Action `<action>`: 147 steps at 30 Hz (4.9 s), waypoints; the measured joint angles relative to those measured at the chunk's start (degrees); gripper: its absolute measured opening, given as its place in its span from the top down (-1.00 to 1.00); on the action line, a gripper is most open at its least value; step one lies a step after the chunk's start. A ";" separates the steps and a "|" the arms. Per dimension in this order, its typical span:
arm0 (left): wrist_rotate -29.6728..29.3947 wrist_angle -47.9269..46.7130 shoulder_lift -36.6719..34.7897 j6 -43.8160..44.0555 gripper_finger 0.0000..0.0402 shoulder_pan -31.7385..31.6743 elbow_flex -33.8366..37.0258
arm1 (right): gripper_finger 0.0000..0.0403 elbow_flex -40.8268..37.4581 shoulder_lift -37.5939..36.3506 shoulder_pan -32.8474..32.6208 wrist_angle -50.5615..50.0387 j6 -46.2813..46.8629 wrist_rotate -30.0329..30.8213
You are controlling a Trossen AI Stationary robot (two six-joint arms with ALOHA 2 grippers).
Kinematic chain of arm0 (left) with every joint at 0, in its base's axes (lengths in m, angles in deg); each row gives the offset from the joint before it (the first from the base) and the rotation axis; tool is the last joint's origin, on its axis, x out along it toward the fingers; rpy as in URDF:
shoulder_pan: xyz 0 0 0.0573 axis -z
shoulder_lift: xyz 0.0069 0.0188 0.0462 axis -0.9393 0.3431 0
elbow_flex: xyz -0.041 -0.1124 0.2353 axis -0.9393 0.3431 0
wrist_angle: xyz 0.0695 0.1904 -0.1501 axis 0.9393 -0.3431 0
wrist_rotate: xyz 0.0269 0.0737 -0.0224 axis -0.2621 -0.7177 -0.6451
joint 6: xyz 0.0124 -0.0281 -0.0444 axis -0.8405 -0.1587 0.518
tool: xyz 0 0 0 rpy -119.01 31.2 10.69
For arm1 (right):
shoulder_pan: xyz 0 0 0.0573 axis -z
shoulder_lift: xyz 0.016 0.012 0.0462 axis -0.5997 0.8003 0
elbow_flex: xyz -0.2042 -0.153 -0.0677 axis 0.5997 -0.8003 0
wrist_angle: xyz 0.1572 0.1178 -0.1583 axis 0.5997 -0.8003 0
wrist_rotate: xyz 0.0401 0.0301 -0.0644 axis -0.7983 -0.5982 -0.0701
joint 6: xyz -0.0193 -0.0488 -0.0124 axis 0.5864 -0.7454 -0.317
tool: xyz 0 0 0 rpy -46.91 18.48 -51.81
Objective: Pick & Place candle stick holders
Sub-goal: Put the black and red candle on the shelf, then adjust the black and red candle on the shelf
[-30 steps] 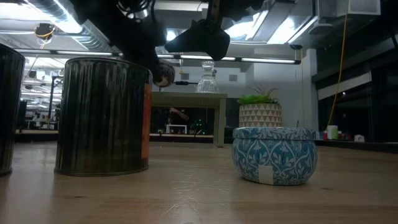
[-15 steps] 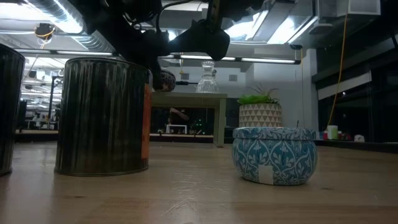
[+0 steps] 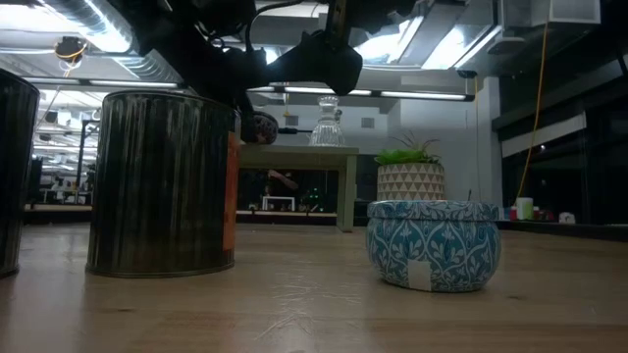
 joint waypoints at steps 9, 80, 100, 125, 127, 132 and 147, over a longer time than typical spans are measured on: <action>0.44 0.79 0.00 2.01 -0.33 -1.10 0.00 | -0.95 0.00 0.00 0.00 -0.02 0.00 -0.01; 12.89 -6.90 -18.17 36.52 0.09 2.33 7.30 | -0.95 -0.02 0.02 -0.07 -1.06 0.02 2.37; 16.45 1.62 -12.72 34.88 0.55 -1.49 7.30 | -0.95 -0.02 0.02 -0.07 -1.09 0.00 2.37; 28.42 15.01 -6.20 35.39 0.86 -14.66 7.38 | -0.95 -0.02 0.02 -0.07 -1.09 -1.09 2.41; 28.30 16.12 -5.67 35.12 0.88 -15.17 7.39 | -0.95 -0.02 0.02 -0.07 -1.09 -1.09 2.39; 28.31 18.48 -5.64 35.41 0.90 -15.93 7.37 | -0.95 -0.02 0.02 -0.07 -1.09 -1.09 2.39; 47.80 19.99 -5.31 31.52 0.98 -14.75 7.28 | -0.95 -0.02 0.02 -0.28 -1.48 -1.51 2.40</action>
